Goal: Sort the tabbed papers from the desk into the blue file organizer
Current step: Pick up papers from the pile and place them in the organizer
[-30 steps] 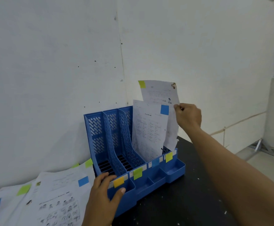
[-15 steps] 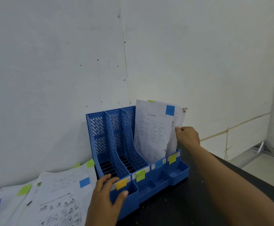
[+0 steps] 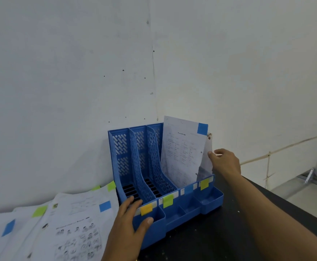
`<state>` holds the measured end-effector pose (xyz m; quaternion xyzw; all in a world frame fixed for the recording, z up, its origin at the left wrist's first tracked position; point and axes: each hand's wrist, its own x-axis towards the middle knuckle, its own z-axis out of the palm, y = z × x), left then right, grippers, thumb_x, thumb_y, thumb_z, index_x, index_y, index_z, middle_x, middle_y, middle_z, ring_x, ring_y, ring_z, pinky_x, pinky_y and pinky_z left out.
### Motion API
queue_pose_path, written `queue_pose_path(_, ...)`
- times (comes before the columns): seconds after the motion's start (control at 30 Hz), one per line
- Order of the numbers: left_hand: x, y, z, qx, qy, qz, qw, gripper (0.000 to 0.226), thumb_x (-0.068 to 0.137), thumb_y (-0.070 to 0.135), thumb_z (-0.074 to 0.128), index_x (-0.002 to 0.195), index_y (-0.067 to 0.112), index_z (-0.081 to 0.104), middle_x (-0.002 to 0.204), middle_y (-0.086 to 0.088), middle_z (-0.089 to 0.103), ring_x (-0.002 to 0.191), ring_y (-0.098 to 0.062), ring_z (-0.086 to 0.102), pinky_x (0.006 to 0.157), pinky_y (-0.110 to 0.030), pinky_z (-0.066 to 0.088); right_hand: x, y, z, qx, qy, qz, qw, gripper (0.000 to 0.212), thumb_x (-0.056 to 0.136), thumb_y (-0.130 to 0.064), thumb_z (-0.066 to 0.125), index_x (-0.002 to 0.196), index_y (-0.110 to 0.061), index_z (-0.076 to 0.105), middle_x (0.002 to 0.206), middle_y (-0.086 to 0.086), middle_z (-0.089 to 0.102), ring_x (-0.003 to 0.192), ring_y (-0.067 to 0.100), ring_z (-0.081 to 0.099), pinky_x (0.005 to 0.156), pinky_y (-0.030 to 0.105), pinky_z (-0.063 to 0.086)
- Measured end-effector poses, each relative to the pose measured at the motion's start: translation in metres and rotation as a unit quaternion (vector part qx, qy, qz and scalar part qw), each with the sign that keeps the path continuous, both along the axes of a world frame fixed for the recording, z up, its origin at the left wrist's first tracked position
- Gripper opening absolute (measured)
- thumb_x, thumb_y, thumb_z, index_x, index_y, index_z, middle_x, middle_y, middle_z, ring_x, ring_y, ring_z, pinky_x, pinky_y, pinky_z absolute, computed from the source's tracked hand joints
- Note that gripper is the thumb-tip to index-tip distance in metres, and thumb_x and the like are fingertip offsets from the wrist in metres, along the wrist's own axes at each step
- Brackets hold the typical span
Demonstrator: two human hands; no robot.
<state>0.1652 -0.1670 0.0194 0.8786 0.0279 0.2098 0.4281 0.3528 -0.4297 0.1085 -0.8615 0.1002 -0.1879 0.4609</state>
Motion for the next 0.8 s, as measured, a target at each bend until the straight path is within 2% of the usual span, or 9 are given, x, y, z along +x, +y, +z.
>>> queue_pose_path(0.07,-0.009,0.003,0.007,-0.029,0.013,-0.011,0.999,0.063,0.087,0.048,0.060,0.140,0.048,0.026,0.146,0.033,0.008,0.134,0.007,0.015,0.113,-0.026,0.021,-0.017,0.002,0.004,0.035,-0.036,-0.009,0.999,0.048,0.095,-0.043,0.059,0.137,-0.019,0.052,0.129,0.007,0.063,0.108,0.028,0.063,0.089,0.042,0.051)
queue_pose_path(0.13,-0.021,0.014,0.009,-0.031,0.018,0.006,0.999,0.062,0.087,0.047,0.059,0.140,0.047,0.027,0.145,0.034,0.009,0.134,0.008,0.014,0.114,-0.026,0.021,-0.042,0.008,0.006,0.068,-0.107,-0.027,0.992,0.047,0.096,-0.037,0.059,0.138,-0.019,0.049,0.131,0.006,0.060,0.112,0.027,0.059,0.090,0.041,0.048)
queue_pose_path(0.3,-0.064,0.064,0.000,0.017,0.032,0.096,0.995,0.028,0.086,0.032,0.070,0.110,0.041,0.057,0.124,0.020,0.053,0.122,-0.005,0.048,0.101,-0.018,0.033,-0.108,0.063,-0.003,0.078,-0.223,0.026,0.971,0.036,0.095,-0.031,0.060,0.130,-0.022,0.056,0.113,-0.001,0.065,0.086,0.019,0.062,0.073,0.031,0.045)
queue_pose_path(0.4,-0.089,0.093,-0.006,0.060,0.058,0.173,0.981,0.026,0.085,0.028,0.072,0.109,0.033,0.064,0.114,0.017,0.055,0.115,-0.010,0.052,0.099,-0.017,0.032,-0.146,0.108,-0.010,0.067,-0.251,0.103,0.960,0.026,0.095,-0.028,0.062,0.120,-0.022,0.063,0.096,-0.007,0.065,0.073,0.006,0.061,0.066,0.024,0.050)
queue_pose_path(0.5,-0.111,0.117,-0.014,0.126,0.056,0.246,0.959,0.031,0.083,0.030,0.073,0.113,0.024,0.067,0.118,0.007,0.062,0.119,-0.017,0.053,0.100,-0.027,0.040,-0.182,0.158,-0.024,0.069,-0.243,0.218,0.943,0.014,0.094,-0.026,0.064,0.107,-0.024,0.069,0.086,-0.015,0.066,0.073,0.002,0.062,0.061,0.012,0.048)
queue_pose_path(0.63,-0.133,0.131,-0.028,0.209,0.126,0.305,0.921,0.053,0.087,0.053,0.059,0.132,0.025,0.056,0.140,0.001,0.053,0.135,-0.021,0.038,0.109,-0.036,0.034,-0.214,0.211,-0.063,-0.060,-0.114,0.362,0.923,0.016,0.095,-0.038,0.060,0.094,-0.027,0.073,0.081,-0.021,0.068,0.072,0.002,0.062,0.065,0.025,0.052)
queue_pose_path(0.67,-0.137,0.133,-0.031,0.224,0.146,0.313,0.911,0.059,0.087,0.059,0.052,0.137,0.027,0.051,0.146,-0.001,0.047,0.139,-0.023,0.032,0.113,-0.038,0.030,-0.220,0.220,-0.073,-0.116,-0.081,0.382,0.913,0.021,0.096,-0.043,0.057,0.100,-0.028,0.072,0.089,-0.019,0.070,0.078,0.002,0.062,0.071,0.026,0.052)
queue_pose_path(0.73,-0.141,0.132,-0.037,0.243,0.186,0.315,0.898,0.068,0.089,0.068,0.037,0.144,0.029,0.038,0.154,-0.003,0.035,0.145,-0.025,0.021,0.117,-0.040,0.019,-0.229,0.230,-0.094,-0.246,-0.052,0.391,0.885,0.039,0.097,-0.054,0.049,0.122,-0.030,0.066,0.118,-0.012,0.067,0.109,0.010,0.056,0.091,0.031,0.049)
queue_pose_path(0.8,-0.143,0.132,-0.039,0.248,0.201,0.307,0.896,0.071,0.089,0.071,0.028,0.147,0.030,0.031,0.155,-0.003,0.032,0.146,-0.026,0.017,0.119,-0.042,0.011,-0.234,0.234,-0.109,-0.347,-0.010,0.388,0.854,0.057,0.096,-0.064,0.041,0.142,-0.030,0.049,0.144,-0.005,0.049,0.132,0.020,0.037,0.107,0.037,0.036)
